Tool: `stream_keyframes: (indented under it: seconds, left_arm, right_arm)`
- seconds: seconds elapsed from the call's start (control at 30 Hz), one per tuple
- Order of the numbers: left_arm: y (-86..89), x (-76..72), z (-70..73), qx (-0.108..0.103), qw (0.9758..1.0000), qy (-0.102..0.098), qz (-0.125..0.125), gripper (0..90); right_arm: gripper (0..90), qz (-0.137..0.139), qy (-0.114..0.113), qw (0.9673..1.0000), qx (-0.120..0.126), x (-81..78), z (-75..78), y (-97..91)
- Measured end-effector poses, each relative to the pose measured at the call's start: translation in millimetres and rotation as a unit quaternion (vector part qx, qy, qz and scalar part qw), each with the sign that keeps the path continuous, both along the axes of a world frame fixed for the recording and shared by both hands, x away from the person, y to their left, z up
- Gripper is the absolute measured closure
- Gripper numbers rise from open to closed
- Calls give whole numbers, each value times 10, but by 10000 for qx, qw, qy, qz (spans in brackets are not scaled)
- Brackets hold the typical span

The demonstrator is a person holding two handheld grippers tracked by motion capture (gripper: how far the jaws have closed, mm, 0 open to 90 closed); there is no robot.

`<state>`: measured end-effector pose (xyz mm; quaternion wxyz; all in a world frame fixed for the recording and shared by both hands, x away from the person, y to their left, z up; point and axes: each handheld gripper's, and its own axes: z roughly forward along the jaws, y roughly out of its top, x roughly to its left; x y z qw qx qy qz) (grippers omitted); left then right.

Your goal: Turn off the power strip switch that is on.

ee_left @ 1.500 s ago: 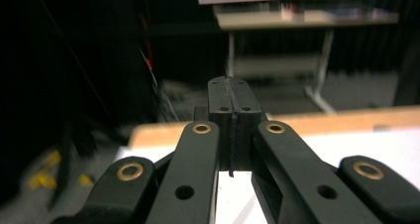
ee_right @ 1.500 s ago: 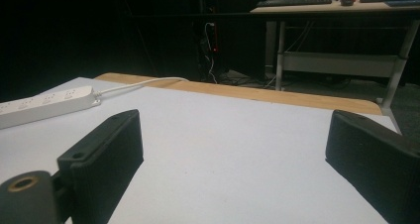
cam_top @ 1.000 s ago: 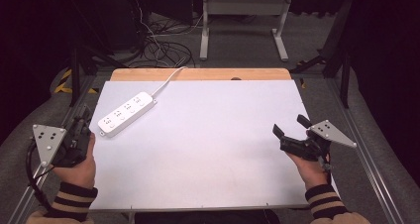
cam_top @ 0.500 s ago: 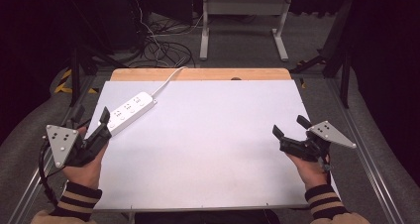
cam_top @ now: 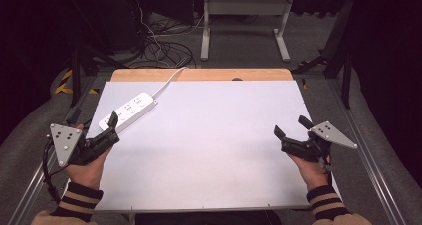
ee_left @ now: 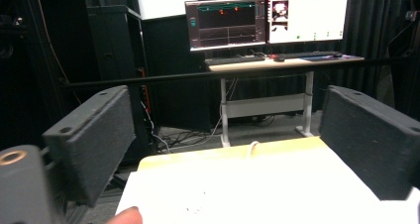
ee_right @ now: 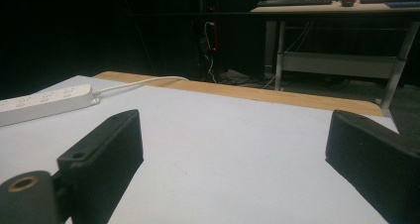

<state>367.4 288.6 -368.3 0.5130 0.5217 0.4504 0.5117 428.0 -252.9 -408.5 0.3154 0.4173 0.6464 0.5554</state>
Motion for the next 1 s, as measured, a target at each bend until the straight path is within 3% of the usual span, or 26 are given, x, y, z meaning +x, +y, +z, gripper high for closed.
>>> stream_keyframes:
  seconds: [1.0]
  left_arm:
    - [9,77,-54,-215,9989,362,-207,23]
  right_arm:
    - [81,-30,-37,10000,-1,-21,7,-17]
